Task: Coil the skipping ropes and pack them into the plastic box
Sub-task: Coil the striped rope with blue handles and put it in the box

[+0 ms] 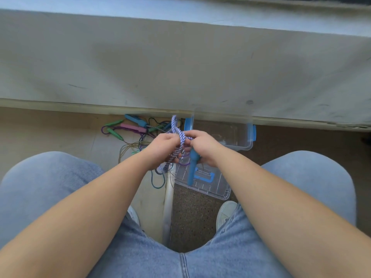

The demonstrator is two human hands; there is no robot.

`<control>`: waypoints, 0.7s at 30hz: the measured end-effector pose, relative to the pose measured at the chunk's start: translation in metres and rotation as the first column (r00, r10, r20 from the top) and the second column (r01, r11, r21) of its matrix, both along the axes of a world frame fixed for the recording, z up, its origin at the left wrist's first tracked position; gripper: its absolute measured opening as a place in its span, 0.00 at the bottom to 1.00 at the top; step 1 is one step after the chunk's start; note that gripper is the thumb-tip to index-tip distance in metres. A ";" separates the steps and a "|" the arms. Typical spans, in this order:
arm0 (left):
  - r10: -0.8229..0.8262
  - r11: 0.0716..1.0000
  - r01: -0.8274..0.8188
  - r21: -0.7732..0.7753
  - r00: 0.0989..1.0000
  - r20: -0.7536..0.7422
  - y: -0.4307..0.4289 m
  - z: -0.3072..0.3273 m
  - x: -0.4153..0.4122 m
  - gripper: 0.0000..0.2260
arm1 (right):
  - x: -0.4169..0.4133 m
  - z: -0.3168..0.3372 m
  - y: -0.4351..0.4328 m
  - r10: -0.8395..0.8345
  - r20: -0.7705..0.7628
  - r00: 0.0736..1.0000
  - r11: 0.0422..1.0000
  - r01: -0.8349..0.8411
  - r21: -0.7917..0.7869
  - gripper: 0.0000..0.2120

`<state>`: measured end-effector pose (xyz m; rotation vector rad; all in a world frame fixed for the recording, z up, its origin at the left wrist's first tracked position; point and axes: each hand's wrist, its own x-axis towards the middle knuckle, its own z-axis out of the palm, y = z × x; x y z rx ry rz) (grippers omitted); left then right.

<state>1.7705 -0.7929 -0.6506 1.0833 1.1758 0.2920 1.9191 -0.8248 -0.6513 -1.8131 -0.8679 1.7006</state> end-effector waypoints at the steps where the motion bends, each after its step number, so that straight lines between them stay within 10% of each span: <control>1: -0.018 1.000 0.018 0.018 1.000 0.004 -0.002 -0.002 0.000 0.09 | 0.001 0.001 0.002 -0.089 -0.100 0.991 0.996 0.089 -0.006 0.24; 5: -0.013 0.979 0.046 0.200 0.987 -0.163 -0.005 -0.006 -0.001 0.10 | 0.007 0.005 0.006 -0.129 -0.439 0.889 0.991 0.100 -0.088 0.18; 13: -0.142 0.895 0.274 0.351 0.923 -0.357 -0.011 -0.019 0.003 0.25 | -0.003 -0.001 0.011 -0.312 -0.332 0.890 0.939 0.343 0.036 0.22; 21: 0.155 0.874 0.171 0.456 0.790 -0.594 0.023 -0.026 -0.027 0.16 | 0.019 -0.009 0.019 -0.131 0.250 0.959 0.988 0.148 -0.051 0.21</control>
